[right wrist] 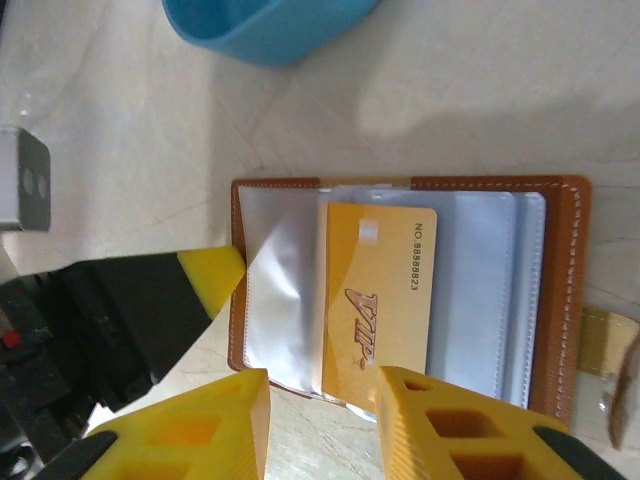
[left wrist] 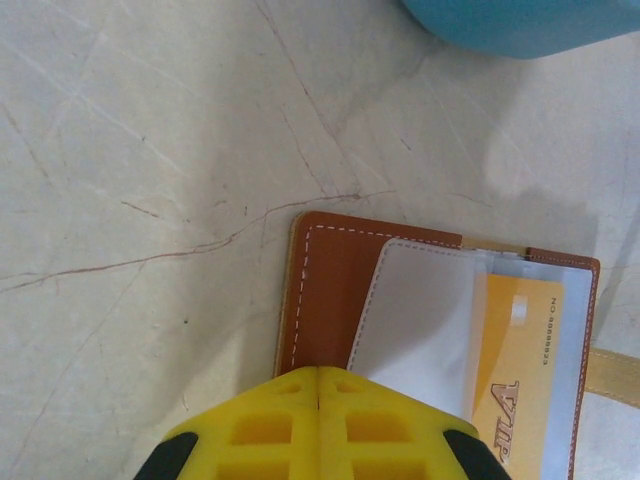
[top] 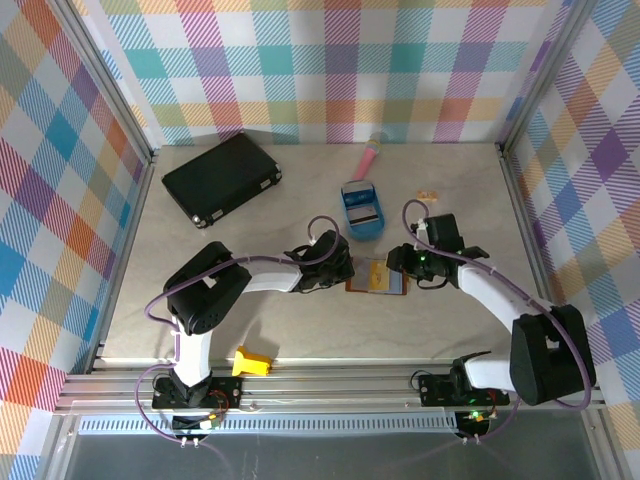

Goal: Put the credit cards into the card holder

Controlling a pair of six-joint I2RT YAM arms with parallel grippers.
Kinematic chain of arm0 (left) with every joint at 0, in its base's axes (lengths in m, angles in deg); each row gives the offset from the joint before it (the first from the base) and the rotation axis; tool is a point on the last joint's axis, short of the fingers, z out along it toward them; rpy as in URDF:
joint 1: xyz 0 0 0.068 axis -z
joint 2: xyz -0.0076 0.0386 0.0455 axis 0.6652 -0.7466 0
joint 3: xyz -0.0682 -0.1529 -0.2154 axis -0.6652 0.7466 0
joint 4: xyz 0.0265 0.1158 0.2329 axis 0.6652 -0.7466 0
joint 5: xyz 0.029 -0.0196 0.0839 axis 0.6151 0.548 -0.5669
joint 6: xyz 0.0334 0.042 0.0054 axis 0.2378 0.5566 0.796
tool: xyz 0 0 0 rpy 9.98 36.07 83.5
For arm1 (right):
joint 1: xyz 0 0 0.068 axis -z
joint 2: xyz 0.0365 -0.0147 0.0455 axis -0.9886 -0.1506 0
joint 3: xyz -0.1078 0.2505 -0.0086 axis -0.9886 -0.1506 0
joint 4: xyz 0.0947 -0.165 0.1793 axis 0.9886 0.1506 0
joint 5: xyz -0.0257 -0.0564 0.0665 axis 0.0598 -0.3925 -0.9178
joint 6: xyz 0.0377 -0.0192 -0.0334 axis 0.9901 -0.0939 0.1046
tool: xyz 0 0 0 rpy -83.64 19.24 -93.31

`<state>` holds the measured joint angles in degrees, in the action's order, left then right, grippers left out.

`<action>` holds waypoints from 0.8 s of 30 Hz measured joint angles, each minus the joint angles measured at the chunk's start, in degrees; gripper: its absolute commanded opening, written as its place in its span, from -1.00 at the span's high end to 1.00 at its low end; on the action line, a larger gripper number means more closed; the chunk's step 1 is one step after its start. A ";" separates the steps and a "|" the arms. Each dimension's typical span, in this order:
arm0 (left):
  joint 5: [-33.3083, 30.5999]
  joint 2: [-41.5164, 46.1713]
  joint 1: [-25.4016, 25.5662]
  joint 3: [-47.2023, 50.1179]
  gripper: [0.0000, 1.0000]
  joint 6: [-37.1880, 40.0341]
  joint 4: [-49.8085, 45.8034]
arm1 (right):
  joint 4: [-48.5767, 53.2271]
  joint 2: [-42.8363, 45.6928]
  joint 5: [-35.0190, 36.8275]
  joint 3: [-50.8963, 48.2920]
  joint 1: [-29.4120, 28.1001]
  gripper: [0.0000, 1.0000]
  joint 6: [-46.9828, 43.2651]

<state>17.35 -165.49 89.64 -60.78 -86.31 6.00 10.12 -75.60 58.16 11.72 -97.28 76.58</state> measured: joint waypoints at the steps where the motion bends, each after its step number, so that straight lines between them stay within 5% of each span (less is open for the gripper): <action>1: 0.02 0.07 0.00 0.31 1.00 -0.20 0.48 | 1.25 0.31 1.31 0.63 -0.39 0.25 0.55; 11: 0.04 0.22 0.00 1.09 1.00 -0.76 1.92 | 12.22 -6.97 8.81 7.74 -5.95 0.05 2.45; 24: 0.04 0.31 0.00 1.53 1.00 -0.94 2.78 | 16.26 -18.16 10.14 13.97 -7.30 0.07 2.67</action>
<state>17.39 -165.19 89.64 -59.25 -87.25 8.78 26.38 -93.76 68.30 25.68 -104.58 79.25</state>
